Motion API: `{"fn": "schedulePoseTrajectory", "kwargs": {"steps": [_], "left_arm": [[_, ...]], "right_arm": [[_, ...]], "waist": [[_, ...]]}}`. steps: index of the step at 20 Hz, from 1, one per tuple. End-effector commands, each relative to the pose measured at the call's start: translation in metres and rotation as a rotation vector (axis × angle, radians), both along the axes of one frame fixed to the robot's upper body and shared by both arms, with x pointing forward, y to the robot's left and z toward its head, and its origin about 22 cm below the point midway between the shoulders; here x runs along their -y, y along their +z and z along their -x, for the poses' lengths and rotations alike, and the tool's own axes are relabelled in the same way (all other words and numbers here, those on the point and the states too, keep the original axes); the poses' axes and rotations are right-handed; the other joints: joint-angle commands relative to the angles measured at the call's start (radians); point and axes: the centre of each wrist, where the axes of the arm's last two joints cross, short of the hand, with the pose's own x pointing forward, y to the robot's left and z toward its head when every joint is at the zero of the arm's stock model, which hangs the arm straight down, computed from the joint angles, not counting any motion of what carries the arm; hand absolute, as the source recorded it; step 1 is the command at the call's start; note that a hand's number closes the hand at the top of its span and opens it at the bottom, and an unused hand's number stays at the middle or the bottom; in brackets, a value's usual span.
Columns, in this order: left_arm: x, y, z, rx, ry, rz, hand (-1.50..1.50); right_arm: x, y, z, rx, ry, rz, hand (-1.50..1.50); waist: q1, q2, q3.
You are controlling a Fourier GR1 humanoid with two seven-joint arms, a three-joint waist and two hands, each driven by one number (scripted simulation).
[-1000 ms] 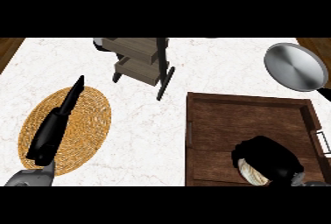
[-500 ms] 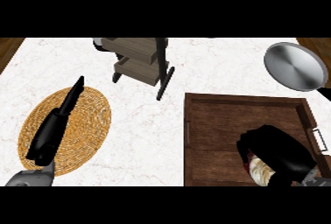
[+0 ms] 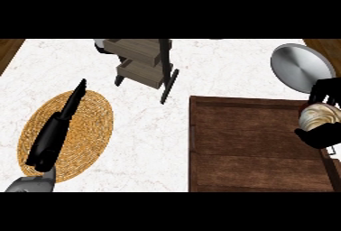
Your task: Pick the cupcake from the tray and place it in the tiered basket
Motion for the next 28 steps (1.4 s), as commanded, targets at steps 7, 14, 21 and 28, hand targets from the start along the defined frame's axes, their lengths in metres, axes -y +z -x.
{"fn": "schedulePoseTrajectory", "kwargs": {"steps": [7, 14, 21, 28], "left_arm": [[-0.005, -0.010, 0.013, -0.002, -0.005, 0.006, 0.00], [0.000, 0.000, 0.003, -0.003, -0.005, 0.002, 0.00], [0.009, -0.020, 0.002, -0.013, -0.029, 0.005, 0.00], [0.008, -0.004, -0.011, 0.000, -0.036, 0.021, 0.00]], "right_arm": [[-0.026, 0.140, 0.001, 0.260, -0.045, -0.334, 1.50], [-0.068, 0.230, 0.002, 0.376, 0.082, -0.314, 1.50], [-0.127, 0.286, -0.017, 0.416, 0.138, -0.366, 1.50], [-0.187, 0.319, -0.036, 0.394, 0.128, -0.446, 1.50]], "waist": [[0.015, -0.005, 0.001], [0.017, 0.000, 0.002], [0.026, 0.006, 0.000], [0.031, 0.011, 0.000]]}}
